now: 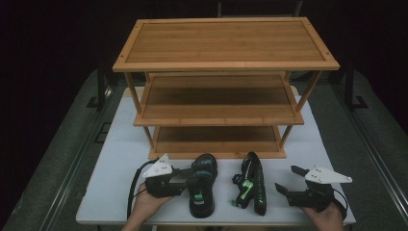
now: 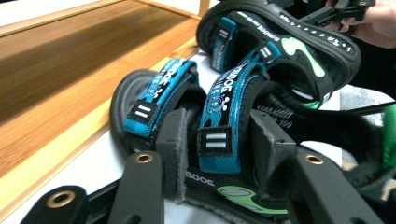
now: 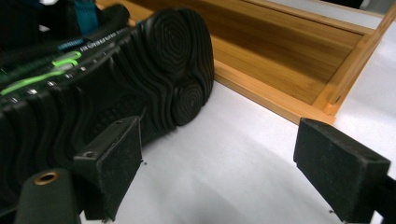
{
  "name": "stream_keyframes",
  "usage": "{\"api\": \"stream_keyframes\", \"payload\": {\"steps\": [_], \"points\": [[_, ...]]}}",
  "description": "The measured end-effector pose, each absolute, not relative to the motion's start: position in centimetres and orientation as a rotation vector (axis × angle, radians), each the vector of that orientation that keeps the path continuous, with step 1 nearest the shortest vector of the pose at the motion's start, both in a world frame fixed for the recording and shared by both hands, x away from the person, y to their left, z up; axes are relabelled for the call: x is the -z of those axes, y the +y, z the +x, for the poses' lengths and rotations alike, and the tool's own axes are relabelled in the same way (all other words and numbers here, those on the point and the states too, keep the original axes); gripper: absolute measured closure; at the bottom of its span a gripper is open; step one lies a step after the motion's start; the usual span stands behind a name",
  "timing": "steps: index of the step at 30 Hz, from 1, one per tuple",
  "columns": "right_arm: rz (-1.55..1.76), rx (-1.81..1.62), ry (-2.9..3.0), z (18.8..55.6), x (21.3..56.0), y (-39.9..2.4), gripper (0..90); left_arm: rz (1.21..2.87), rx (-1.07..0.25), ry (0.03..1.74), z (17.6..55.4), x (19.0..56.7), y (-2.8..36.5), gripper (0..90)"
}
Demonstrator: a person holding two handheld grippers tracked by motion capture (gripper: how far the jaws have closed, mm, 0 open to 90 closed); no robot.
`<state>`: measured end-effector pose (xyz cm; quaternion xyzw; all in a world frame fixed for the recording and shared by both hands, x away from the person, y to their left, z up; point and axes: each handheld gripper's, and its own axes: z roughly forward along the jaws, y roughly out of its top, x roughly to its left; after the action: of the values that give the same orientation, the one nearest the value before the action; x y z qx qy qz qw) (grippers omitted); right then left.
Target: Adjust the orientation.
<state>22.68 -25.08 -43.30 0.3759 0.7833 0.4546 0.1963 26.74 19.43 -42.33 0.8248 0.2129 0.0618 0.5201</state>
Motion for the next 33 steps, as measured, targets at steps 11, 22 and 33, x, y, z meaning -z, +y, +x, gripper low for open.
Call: {"api": "stream_keyframes", "payload": {"steps": [11, 22, 33], "points": [[1.025, -1.407, 2.147, 22.4, 42.2, -24.4, 14.7, 1.971, -0.134, 0.502, 26.4, 42.4, 18.3, 41.3], [0.935, -1.523, 2.151, 22.0, 40.9, -22.0, 22.3, 1.972, -0.136, 0.508, 26.3, 42.5, 17.9, 31.1], [0.825, -1.546, 2.192, 22.1, 40.4, -19.8, 50.0, 1.964, -0.137, 0.520, 26.3, 42.5, 18.0, 28.3]]}}
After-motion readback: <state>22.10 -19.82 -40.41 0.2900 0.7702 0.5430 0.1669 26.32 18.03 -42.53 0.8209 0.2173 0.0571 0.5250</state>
